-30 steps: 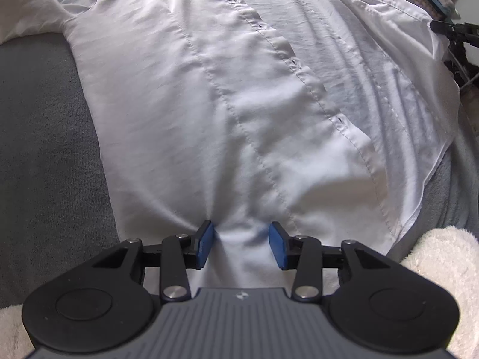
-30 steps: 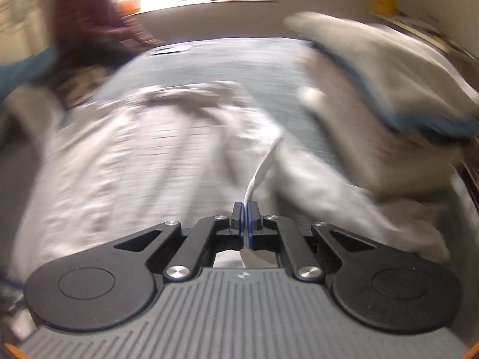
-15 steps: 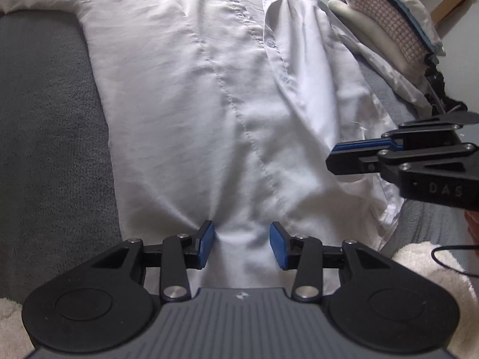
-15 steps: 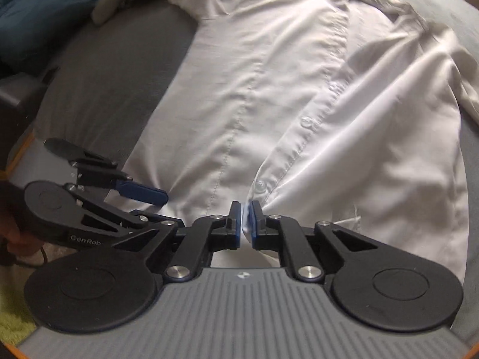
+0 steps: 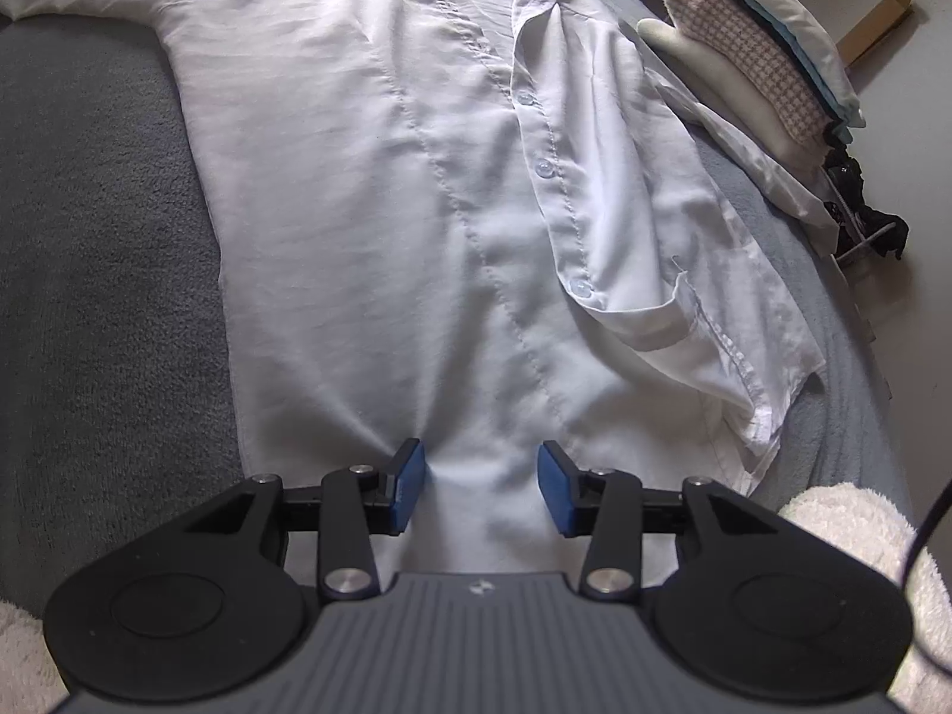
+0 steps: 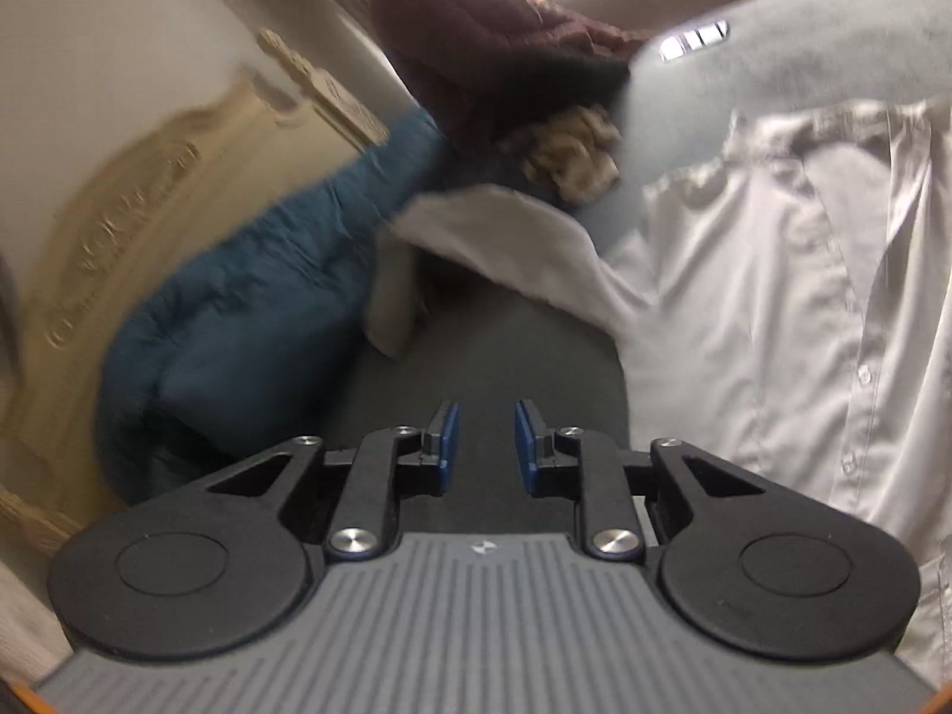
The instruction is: Fold clothes
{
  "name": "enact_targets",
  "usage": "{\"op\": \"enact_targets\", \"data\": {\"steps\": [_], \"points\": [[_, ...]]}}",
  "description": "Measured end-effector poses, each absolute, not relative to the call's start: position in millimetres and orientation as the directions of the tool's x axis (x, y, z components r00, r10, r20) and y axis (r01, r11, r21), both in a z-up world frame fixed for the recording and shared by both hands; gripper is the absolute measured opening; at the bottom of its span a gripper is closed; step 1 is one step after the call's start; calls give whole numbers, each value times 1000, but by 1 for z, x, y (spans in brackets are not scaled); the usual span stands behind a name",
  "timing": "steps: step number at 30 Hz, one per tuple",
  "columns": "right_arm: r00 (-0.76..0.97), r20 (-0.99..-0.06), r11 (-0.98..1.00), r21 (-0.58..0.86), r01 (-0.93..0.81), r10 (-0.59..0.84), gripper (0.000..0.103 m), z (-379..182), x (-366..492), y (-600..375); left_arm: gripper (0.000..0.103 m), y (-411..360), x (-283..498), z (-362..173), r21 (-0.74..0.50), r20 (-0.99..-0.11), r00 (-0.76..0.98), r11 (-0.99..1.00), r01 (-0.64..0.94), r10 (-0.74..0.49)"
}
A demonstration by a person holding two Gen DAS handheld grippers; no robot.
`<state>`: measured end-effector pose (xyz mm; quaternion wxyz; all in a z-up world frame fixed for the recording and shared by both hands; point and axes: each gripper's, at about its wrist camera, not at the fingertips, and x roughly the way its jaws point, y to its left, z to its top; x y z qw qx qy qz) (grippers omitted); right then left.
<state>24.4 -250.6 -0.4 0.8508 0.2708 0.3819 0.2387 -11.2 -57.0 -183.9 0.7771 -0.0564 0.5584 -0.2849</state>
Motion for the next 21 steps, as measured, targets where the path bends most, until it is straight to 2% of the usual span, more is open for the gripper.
{"op": "enact_targets", "data": {"steps": [2,6,8,9,11,13,15,17,21], "points": [[631,-473,722,659,-210,615,25,21,18,-262,47,-51,-16,-181,-408,-833,222,833,375,-508],[711,-560,852,512,-107,426,25,46,-26,-327,48,-57,-17,-183,-389,-837,236,840,378,-493],[729,-600,902,429,-54,329,28,58,-50,-361,50,-62,-17,-182,-375,-843,238,844,382,-482],[715,-628,915,402,-39,307,32,56,-57,-373,50,-64,-16,-181,-369,-847,237,846,385,-477],[683,-682,938,347,-11,260,54,51,-72,-398,54,-68,-16,-180,-358,-853,233,848,390,-467],[612,-754,952,305,5,238,55,22,-77,-406,56,-72,-16,-180,-346,-861,230,853,390,-454],[552,-788,944,330,3,274,55,-19,-73,-404,59,-77,-16,-179,-331,-869,228,860,389,-438],[482,-812,926,378,4,329,55,-66,-65,-401,59,-83,-15,-178,-309,-880,227,865,395,-418],[455,-810,902,430,35,369,55,-128,-43,-389,60,-93,-16,-175,-262,-895,231,868,422,-382]]}}
